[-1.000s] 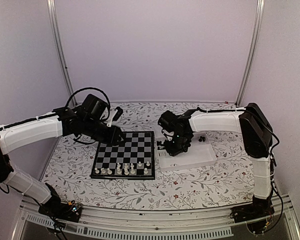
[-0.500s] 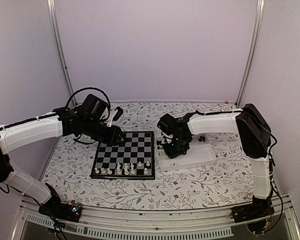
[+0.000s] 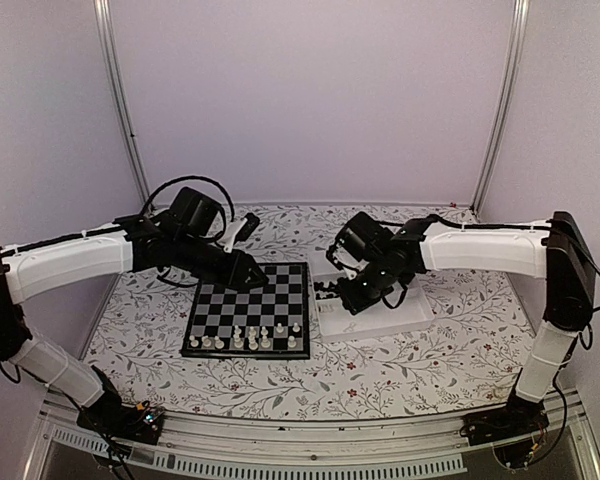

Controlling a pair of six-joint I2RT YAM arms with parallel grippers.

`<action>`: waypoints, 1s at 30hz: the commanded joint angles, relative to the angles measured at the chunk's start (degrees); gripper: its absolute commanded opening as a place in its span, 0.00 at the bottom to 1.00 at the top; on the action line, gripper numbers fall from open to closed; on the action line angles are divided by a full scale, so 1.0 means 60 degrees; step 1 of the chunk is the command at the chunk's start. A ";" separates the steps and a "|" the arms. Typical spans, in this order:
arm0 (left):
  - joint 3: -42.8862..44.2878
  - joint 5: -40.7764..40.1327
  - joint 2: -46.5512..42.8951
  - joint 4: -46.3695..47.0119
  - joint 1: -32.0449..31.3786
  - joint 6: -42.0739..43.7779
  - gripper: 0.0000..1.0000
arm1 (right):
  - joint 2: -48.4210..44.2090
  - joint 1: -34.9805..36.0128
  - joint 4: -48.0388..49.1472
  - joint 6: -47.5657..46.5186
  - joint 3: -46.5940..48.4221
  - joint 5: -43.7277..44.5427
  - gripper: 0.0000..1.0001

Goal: Set up the chess pieces on the board
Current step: Pick up the chess piece from the storage box, then place the chess piece on the chessboard.

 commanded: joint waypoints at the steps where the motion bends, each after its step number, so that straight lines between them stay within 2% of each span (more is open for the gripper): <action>1: 0.0144 0.1158 0.0490 0.0944 -0.0116 0.0218 0.35 | -0.0611 0.0085 0.0283 -0.0368 0.0059 -0.1030 0.02; 6: 0.0163 0.2130 0.0914 0.1890 -0.0100 -0.0083 0.36 | -0.1056 0.0351 0.0878 -0.0586 0.0206 -0.1916 0.02; 15: 0.0377 0.4164 0.2463 0.3753 0.0097 -0.1512 0.44 | -0.0965 0.0576 0.0990 -0.0948 0.0734 -0.2386 0.02; 23: 0.0840 0.5220 0.3324 0.4253 0.0130 -0.1876 0.45 | -0.0903 0.0601 0.1005 -0.1081 0.0976 -0.2438 0.02; 30: 0.1026 0.5650 0.3612 0.4250 0.0134 -0.1963 0.40 | -0.0871 0.0606 0.1017 -0.1084 0.1040 -0.2431 0.03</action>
